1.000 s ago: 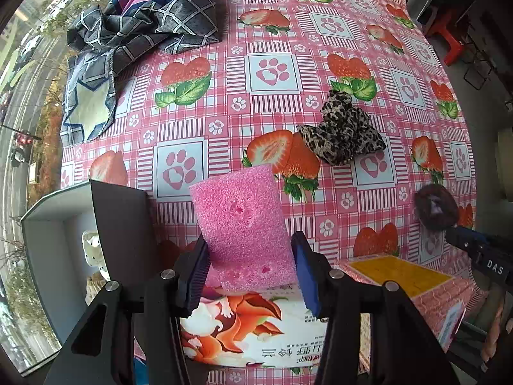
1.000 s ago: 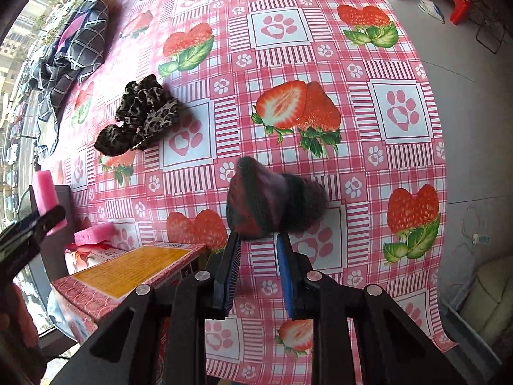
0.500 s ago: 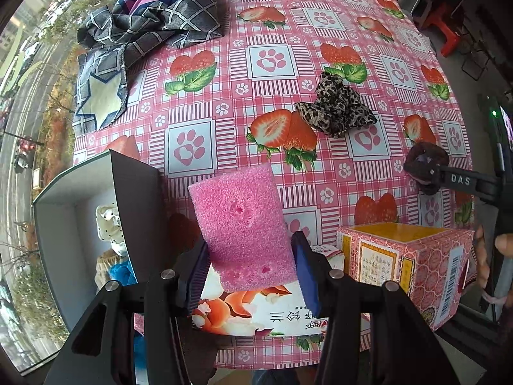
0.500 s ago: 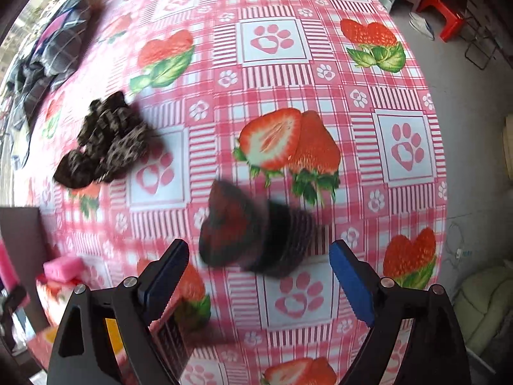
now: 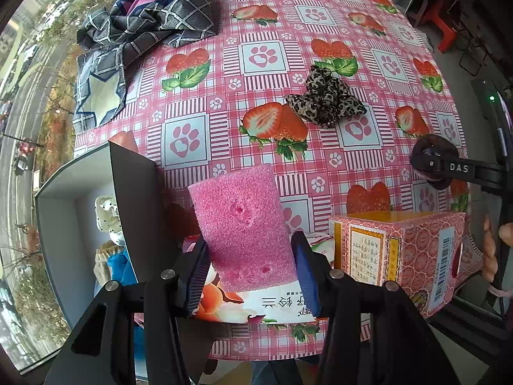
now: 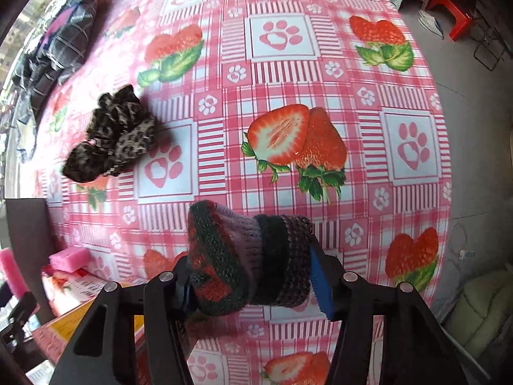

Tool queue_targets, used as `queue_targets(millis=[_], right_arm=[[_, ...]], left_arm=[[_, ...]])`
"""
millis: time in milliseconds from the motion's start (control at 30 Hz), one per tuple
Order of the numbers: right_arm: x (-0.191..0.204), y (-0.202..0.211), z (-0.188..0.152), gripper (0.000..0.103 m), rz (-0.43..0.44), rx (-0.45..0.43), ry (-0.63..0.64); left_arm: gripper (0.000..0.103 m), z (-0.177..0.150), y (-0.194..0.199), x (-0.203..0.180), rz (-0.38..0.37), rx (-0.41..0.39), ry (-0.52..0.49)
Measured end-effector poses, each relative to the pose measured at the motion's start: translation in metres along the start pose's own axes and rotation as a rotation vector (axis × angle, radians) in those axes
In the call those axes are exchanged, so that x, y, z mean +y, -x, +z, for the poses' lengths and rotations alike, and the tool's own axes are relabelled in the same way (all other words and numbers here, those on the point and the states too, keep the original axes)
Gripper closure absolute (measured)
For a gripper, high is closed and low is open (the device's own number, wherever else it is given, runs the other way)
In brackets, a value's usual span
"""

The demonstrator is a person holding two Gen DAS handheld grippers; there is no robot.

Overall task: Organize soft objects
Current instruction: 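Carry the pink sponge in the left tool while the right tool carries the knit cup over the box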

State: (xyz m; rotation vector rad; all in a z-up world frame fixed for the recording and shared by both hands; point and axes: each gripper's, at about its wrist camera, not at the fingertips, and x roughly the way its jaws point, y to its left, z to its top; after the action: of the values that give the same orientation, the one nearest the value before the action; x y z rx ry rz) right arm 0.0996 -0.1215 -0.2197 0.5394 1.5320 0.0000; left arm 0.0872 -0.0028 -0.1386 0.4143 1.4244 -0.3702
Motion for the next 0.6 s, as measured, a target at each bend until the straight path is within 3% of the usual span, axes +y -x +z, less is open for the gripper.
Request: queue_targets(millis=[233,600], right_arm=[[-0.009,0.056,-0.032,0.045,0.057,-0.064,-0.033],[0.027,0.105,-0.065,0.045,0.088,-0.121,-0.043]], left_arm=[[0.049,-0.009,0.013,0.001,-0.022,-0.019,-0.027],[0.049,-0.027,0.030,0.012,-0.060,-0.053,-0.030]])
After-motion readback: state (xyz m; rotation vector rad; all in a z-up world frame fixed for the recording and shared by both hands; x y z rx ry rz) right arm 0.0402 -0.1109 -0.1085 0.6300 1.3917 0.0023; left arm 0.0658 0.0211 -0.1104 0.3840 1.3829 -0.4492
